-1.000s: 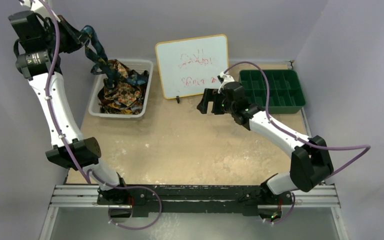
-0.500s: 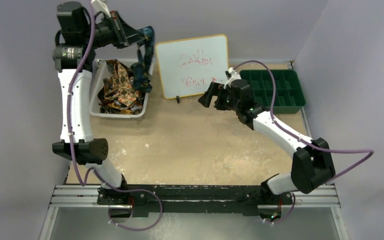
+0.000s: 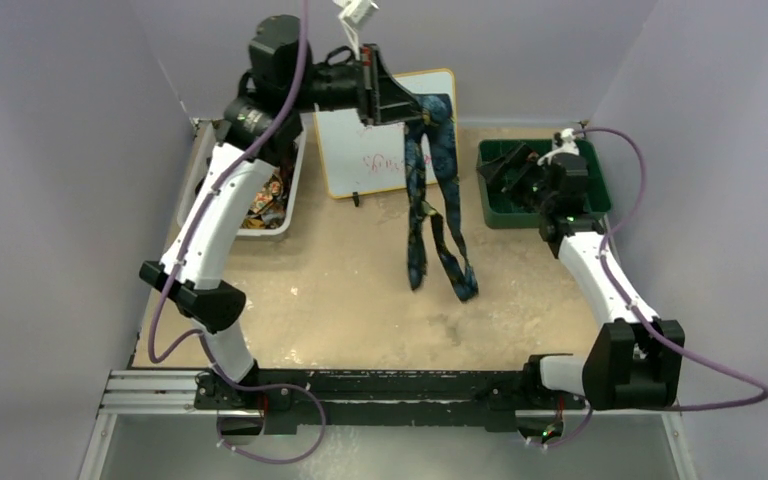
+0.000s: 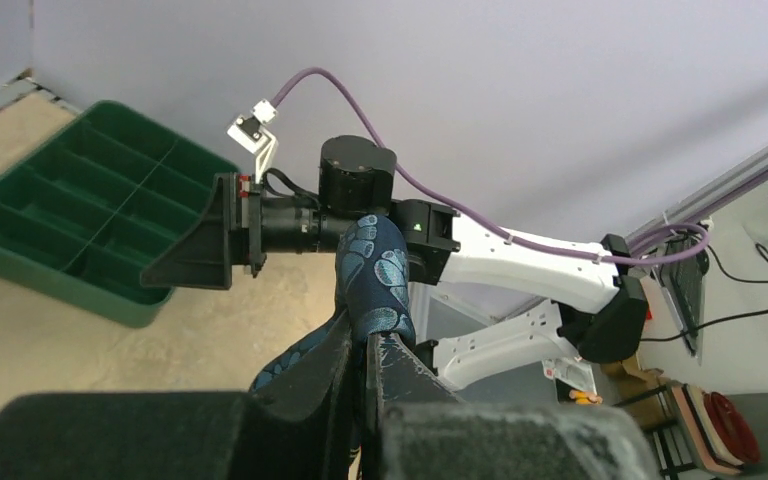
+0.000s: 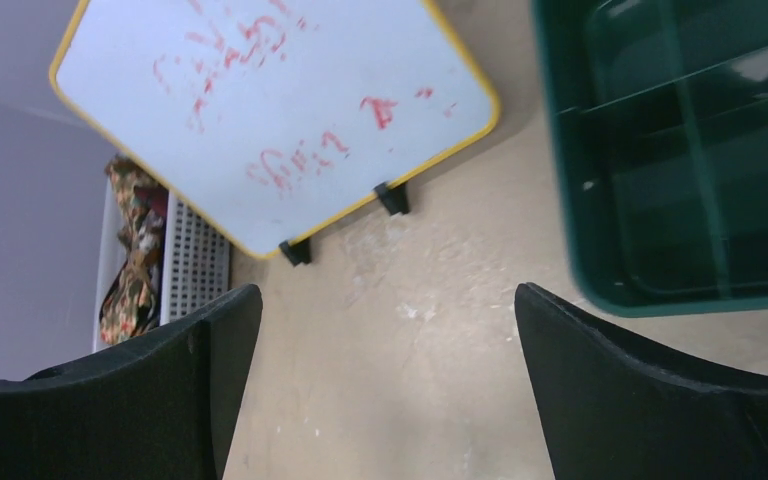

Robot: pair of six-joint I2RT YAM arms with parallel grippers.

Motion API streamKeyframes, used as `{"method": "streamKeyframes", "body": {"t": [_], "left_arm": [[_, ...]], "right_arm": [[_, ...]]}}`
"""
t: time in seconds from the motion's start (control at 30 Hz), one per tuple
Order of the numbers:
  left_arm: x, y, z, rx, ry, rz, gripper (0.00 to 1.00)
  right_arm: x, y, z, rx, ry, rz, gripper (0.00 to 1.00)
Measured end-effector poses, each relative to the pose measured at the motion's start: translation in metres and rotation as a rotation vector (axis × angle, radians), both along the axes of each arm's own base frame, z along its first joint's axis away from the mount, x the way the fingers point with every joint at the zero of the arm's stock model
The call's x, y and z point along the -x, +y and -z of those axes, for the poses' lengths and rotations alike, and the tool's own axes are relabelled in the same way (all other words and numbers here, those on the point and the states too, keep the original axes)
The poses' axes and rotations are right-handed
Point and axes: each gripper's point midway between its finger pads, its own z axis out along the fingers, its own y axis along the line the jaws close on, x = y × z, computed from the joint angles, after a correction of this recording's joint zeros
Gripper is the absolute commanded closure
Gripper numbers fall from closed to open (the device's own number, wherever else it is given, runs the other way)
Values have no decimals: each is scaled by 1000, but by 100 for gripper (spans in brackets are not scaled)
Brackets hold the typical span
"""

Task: Roll the ties
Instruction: Place the tie at the center of the board.

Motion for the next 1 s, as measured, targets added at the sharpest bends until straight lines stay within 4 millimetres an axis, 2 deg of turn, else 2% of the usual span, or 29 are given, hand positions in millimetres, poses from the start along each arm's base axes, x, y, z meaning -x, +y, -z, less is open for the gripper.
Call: {"method": "streamKeyframes", "body": {"t": [0.1,0.2,0.27,0.33,0.37,0.43,0.47,0.5,0.53,0.57,0.63,0.7,0.9,1.0], "left_arm": [[6,-28,10,9,4,36,100],[8,-53,46,-7,59,46,100],[7,-60,88,-47,132,20,100],[2,-55,154,-128,238,-67,100],[0,-48,178,-164,277,-112,100],[-3,-21,233,-245,374,-232,77],[-4,4,260,-277,433,-313,60],[-5,25,276,-288,466,-374,43],[-6,53,293,-299,511,-457,27],[-6,81,306,-308,552,-543,17],[-6,125,321,-333,600,-698,14],[3,145,322,-368,603,-771,11],[25,159,320,-464,555,-772,11],[36,146,310,-459,481,-670,12]], "right_arm": [[0,-27,-6,7,-10,61,1],[4,-48,-11,24,-18,108,1],[7,-56,-14,34,-25,126,1],[13,-53,-12,35,-28,106,1],[15,-50,-10,33,-25,89,1],[22,-42,-1,28,-9,37,1],[25,-39,5,24,2,15,1],[28,-35,10,18,14,-11,1],[30,-32,15,10,27,-31,1],[33,-27,21,-1,44,-56,1],[39,-22,35,-16,79,-88,1],[48,-20,52,-22,123,-97,1],[76,-19,101,-34,258,-92,1],[90,-20,121,-43,319,-76,1]]}}
